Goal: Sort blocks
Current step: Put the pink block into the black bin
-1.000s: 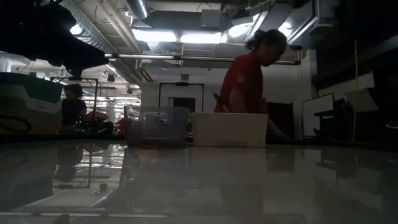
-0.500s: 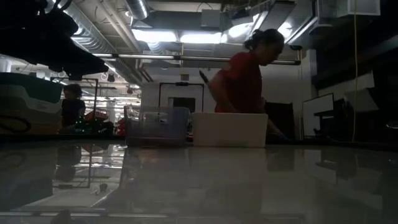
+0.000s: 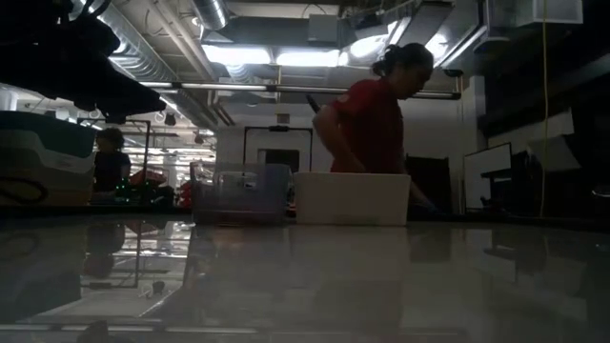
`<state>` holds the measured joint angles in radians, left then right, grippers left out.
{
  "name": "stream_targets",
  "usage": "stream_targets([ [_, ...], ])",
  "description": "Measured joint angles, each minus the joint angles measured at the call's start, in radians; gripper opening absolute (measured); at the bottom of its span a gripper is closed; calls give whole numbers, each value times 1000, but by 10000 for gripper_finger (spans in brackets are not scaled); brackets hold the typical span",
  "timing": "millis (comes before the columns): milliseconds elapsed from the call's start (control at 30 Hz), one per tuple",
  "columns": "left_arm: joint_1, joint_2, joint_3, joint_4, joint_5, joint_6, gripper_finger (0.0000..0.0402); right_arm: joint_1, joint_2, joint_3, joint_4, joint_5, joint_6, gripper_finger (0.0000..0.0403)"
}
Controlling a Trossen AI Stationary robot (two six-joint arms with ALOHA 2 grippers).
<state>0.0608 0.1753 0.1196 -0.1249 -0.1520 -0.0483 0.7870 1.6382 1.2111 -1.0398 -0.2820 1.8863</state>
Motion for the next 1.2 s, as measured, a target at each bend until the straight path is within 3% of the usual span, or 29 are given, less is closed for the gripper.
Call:
stream_targets([
  [200, 0, 0, 0, -14, 0, 6, 133, 57, 0, -81, 108, 0, 73, 282],
  [467, 0, 0, 0, -31, 0, 23, 133, 120, 0, -226, 421, 19, 136, 282],
  [733, 0, 4, -109, 161, 5, -36, 133, 123, 0, -308, 441, 27, 137, 282],
  [900, 0, 1, -109, 170, 19, -17, 133, 123, 0, -338, 456, 27, 137, 282],
  [1200, 0, 1, -109, 203, 19, 27, 133, 122, 6, -387, 557, 7, 137, 221],
])
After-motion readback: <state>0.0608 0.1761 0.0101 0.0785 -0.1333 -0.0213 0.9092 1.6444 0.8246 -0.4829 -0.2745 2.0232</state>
